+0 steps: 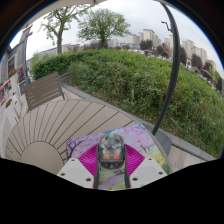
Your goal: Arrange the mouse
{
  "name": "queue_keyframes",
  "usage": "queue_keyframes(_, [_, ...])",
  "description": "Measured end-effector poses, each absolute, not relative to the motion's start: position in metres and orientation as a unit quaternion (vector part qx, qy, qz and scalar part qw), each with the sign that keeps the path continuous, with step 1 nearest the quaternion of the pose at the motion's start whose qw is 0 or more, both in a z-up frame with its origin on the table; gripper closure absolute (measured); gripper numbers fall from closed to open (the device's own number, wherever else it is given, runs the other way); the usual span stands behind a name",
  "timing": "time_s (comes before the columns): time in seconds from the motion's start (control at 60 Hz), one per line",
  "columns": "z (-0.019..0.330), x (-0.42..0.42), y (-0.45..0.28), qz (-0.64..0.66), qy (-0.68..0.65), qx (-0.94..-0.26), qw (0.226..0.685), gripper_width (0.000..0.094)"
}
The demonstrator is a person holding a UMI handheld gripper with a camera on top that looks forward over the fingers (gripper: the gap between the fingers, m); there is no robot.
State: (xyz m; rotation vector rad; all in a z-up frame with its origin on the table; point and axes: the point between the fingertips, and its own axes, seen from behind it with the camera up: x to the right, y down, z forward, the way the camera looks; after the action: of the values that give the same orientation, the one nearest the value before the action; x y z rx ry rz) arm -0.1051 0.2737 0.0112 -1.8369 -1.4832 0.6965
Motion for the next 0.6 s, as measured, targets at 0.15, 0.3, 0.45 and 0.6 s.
queue_keyframes(0.15, [-0.016, -0.088, 0.277, 0.263, -0.570, -0.711, 0.316, 0.0493])
queue_keyframes(0.3, [0.003, -0.067, 0.287, 0.217, -0.570, -0.726, 0.319, 0.0115])
queue_keyframes(0.45, [0.067, -0.004, 0.252, 0.225, -0.583, -0.723, 0.293, 0.0092])
queue_keyframes(0.6, [0.116, 0.090, 0.206, 0.222, -0.600, -0.723, 0.261, 0.0091])
